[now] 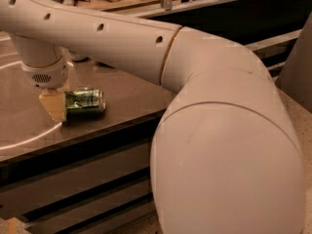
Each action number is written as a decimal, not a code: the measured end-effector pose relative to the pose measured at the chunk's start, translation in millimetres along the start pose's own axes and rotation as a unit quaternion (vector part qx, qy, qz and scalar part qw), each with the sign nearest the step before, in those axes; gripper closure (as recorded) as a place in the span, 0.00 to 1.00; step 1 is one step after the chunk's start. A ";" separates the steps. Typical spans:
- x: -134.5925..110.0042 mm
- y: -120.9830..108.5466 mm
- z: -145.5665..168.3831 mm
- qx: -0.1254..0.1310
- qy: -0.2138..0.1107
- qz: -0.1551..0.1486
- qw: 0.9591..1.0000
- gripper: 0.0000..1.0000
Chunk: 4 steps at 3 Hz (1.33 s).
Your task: Place green can upright
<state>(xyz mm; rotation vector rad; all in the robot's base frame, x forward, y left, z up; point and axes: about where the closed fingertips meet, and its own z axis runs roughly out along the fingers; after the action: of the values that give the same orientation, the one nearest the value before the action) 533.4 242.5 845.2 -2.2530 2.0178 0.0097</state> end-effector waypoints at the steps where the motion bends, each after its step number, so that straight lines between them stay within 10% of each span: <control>1: 5.7 -4.7 -4.7 -0.004 -0.028 -0.001 1.000 0.85; 3: 41.3 -31.7 -60.5 0.011 -0.142 -0.004 0.990 1.00; 4: 55.9 -41.4 -82.4 0.019 -0.227 -0.013 0.974 1.00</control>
Offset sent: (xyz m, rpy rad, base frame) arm 0.0374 -0.0549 0.0670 0.2800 0.0276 0.0264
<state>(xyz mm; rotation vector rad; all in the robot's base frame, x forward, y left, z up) 574.7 184.0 925.9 -2.0187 1.7274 0.4392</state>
